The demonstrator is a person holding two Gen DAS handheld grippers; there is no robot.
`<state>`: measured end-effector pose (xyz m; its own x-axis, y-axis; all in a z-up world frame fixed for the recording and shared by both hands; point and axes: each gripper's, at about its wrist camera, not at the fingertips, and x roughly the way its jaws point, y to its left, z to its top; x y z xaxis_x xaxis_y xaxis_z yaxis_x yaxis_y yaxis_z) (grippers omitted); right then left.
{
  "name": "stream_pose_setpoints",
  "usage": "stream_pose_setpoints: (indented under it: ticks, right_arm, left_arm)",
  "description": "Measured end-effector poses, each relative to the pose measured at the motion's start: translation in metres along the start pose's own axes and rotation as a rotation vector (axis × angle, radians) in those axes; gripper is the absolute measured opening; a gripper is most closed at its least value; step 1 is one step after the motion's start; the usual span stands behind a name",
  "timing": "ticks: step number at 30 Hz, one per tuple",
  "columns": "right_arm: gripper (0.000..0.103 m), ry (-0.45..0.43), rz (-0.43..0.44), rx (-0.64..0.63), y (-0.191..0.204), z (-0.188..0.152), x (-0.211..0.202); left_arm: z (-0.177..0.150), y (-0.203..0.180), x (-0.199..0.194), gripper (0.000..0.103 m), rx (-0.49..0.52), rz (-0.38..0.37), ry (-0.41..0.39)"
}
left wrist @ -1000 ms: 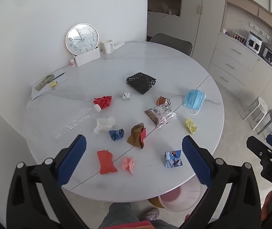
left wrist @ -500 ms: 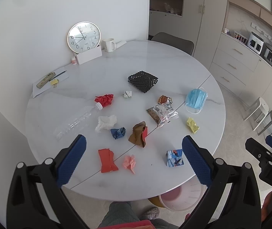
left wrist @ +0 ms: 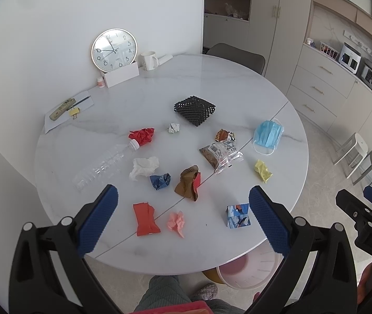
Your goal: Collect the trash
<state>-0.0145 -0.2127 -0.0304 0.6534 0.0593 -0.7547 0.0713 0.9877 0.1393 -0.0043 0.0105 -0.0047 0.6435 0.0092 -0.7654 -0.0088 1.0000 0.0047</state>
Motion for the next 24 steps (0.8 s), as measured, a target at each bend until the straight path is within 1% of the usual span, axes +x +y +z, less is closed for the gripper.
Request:
stream_pose_setpoints:
  ticks: [24]
  right_arm:
    - [0.101, 0.004, 0.0, -0.001, -0.0041, -0.0026, 0.0005]
  left_arm:
    - [-0.0033, -0.0033, 0.0045, 0.096, -0.003, 0.007, 0.009]
